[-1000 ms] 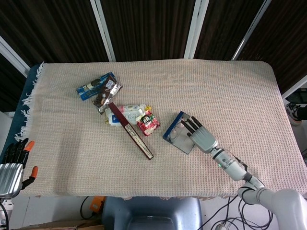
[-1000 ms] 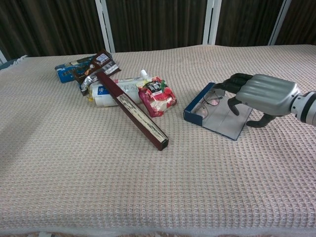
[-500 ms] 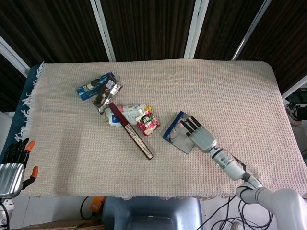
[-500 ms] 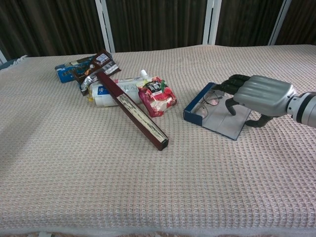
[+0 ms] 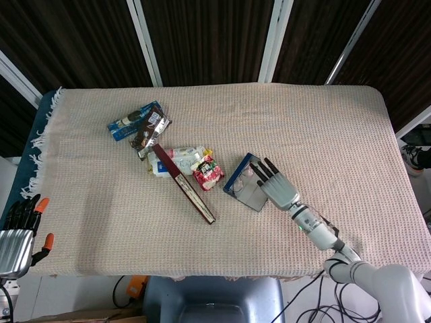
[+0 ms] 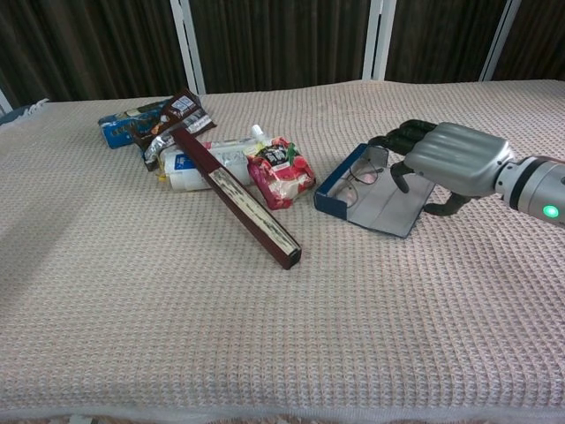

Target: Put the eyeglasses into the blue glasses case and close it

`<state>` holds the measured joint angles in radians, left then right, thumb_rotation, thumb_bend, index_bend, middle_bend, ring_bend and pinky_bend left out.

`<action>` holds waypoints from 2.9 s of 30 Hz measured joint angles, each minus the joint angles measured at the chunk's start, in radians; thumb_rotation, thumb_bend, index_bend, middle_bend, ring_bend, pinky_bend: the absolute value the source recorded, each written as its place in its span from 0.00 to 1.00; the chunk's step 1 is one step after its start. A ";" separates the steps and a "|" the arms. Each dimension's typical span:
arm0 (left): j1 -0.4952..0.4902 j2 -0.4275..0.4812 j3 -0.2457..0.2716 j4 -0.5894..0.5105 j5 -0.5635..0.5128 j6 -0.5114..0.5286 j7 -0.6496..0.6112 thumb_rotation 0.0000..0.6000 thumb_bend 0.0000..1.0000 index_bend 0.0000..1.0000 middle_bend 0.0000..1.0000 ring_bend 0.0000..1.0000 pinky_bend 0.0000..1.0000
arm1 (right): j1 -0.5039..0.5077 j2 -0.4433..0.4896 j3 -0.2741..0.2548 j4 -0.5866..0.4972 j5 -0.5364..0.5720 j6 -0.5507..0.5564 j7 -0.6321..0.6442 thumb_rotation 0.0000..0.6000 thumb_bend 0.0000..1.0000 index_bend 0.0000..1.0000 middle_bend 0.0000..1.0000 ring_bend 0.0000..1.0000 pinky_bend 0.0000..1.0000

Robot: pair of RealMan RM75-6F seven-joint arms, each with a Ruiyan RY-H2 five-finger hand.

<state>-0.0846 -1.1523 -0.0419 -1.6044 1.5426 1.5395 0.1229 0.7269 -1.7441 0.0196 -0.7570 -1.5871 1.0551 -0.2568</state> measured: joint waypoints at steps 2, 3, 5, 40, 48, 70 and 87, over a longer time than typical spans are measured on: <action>0.000 0.000 0.000 0.000 0.000 0.000 0.000 1.00 0.42 0.00 0.00 0.00 0.05 | 0.012 -0.001 0.014 -0.002 0.005 -0.002 -0.009 1.00 0.44 0.60 0.07 0.00 0.00; 0.000 0.000 -0.001 0.000 -0.001 0.001 0.000 1.00 0.42 0.00 0.00 0.00 0.05 | 0.018 -0.002 0.020 -0.004 0.007 -0.002 -0.014 1.00 0.46 0.61 0.07 0.00 0.00; 0.001 0.000 -0.001 0.000 -0.001 0.002 -0.001 1.00 0.42 0.00 0.00 0.00 0.05 | 0.029 -0.001 0.033 -0.010 0.014 -0.006 -0.031 1.00 0.48 0.62 0.07 0.00 0.00; 0.010 -0.005 0.004 0.013 0.030 0.032 -0.005 1.00 0.42 0.00 0.00 0.00 0.06 | 0.050 0.004 0.065 -0.106 0.090 -0.038 -0.188 1.00 0.65 0.73 0.09 0.00 0.00; 0.010 -0.005 0.010 0.010 0.040 0.032 -0.002 1.00 0.42 0.00 0.00 0.00 0.06 | -0.066 0.158 -0.046 -0.306 0.007 0.090 -0.214 1.00 0.65 0.71 0.09 0.00 0.00; 0.020 -0.008 0.013 0.003 0.036 0.038 0.029 1.00 0.42 0.00 0.00 0.00 0.06 | -0.129 0.222 -0.037 -0.421 -0.041 0.140 -0.190 1.00 0.65 0.69 0.09 0.00 0.00; 0.032 0.001 0.017 0.008 0.044 0.053 0.005 1.00 0.42 0.00 0.00 0.00 0.06 | -0.067 0.188 0.046 -0.465 0.054 0.016 -0.253 1.00 0.65 0.69 0.09 0.00 0.00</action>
<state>-0.0529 -1.1515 -0.0249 -1.5969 1.5865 1.5926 0.1277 0.6602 -1.5560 0.0652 -1.2217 -1.5333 1.0708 -0.5097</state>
